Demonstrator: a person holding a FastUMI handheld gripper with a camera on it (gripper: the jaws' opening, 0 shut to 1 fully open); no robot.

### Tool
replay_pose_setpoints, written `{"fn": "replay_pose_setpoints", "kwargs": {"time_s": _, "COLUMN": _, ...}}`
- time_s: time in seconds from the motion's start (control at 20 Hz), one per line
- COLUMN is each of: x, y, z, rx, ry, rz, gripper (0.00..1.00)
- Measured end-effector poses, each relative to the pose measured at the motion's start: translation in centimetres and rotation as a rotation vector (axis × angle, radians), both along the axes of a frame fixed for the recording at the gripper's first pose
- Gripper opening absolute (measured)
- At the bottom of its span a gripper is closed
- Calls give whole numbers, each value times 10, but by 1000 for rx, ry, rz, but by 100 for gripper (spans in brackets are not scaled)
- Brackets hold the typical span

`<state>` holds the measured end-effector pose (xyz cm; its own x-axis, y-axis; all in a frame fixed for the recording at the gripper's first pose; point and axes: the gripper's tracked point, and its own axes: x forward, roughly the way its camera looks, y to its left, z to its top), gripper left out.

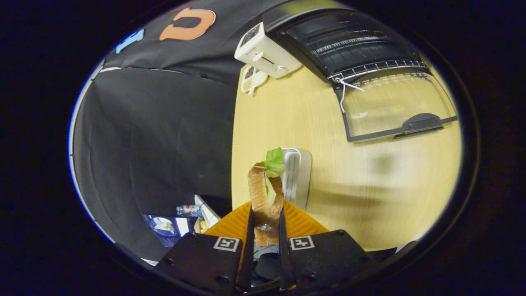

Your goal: Open the toaster oven, put the food inside, and close the toaster oven door.

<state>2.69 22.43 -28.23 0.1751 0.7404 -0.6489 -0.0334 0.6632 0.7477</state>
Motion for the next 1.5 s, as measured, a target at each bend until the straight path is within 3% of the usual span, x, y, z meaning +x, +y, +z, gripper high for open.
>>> {"fn": "replay_pose_setpoints", "kwargs": {"time_s": 0.3, "x": 5, "y": -41, "z": 49, "rx": 68, "ry": -75, "rz": -85, "gripper": 31}}
{"fn": "replay_pose_setpoints", "kwargs": {"time_s": 0.65, "x": 55, "y": -137, "z": 52, "rx": 79, "ry": -125, "rz": -320, "gripper": 31}}
{"fn": "replay_pose_setpoints", "kwargs": {"time_s": 0.95, "x": 116, "y": -196, "z": 33, "rx": 106, "ry": -136, "rz": -563, "gripper": 31}}
{"fn": "replay_pose_setpoints", "kwargs": {"time_s": 1.15, "x": 166, "y": -206, "z": 16, "rx": 204, "ry": -137, "rz": -695, "gripper": 31}}
{"fn": "replay_pose_setpoints", "kwargs": {"time_s": 1.35, "x": 219, "y": -209, "z": 9, "rx": 386, "ry": -182, "rz": -853, "gripper": 31}}
{"fn": "replay_pose_setpoints", "kwargs": {"time_s": 1.5, "x": 255, "y": -212, "z": -2, "rx": 432, "ry": -228, "rz": -908, "gripper": 31}}
